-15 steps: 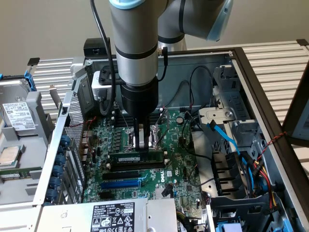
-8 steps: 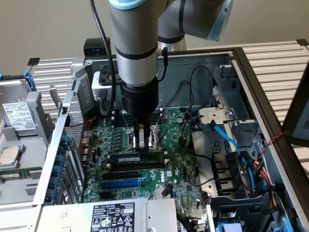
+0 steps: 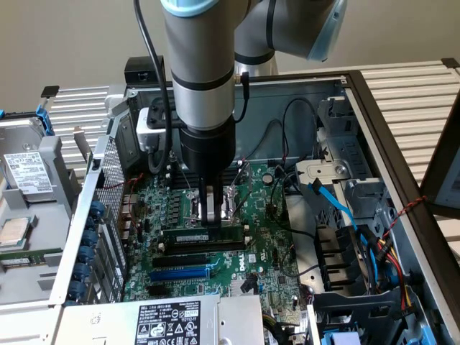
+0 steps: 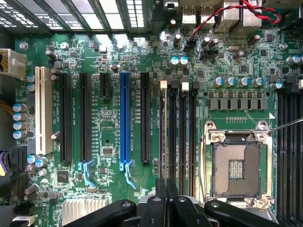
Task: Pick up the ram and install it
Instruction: 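Insert the ram into the slot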
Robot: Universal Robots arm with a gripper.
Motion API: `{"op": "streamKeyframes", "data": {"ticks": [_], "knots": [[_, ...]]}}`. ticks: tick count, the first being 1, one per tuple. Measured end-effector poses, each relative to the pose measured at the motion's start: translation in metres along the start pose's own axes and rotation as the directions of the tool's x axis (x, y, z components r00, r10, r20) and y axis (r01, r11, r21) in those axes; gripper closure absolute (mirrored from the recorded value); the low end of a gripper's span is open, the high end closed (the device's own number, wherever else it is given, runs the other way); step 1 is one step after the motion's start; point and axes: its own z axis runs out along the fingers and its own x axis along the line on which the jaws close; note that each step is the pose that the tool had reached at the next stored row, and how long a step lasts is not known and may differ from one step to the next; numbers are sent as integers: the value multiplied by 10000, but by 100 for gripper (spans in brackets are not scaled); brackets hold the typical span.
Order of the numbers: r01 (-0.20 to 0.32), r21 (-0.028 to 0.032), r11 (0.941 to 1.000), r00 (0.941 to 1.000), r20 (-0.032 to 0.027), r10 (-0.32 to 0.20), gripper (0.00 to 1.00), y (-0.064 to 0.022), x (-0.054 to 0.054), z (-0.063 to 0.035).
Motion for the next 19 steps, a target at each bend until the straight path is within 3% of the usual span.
{"op": "streamKeyframes", "data": {"ticks": [10, 19], "knots": [[1, 42, 10000, 10000, 2, -1, 88, 5, 1, 16], [1, 45, 10000, 10000, 2, -1, 88, 5, 1, 22]]}}
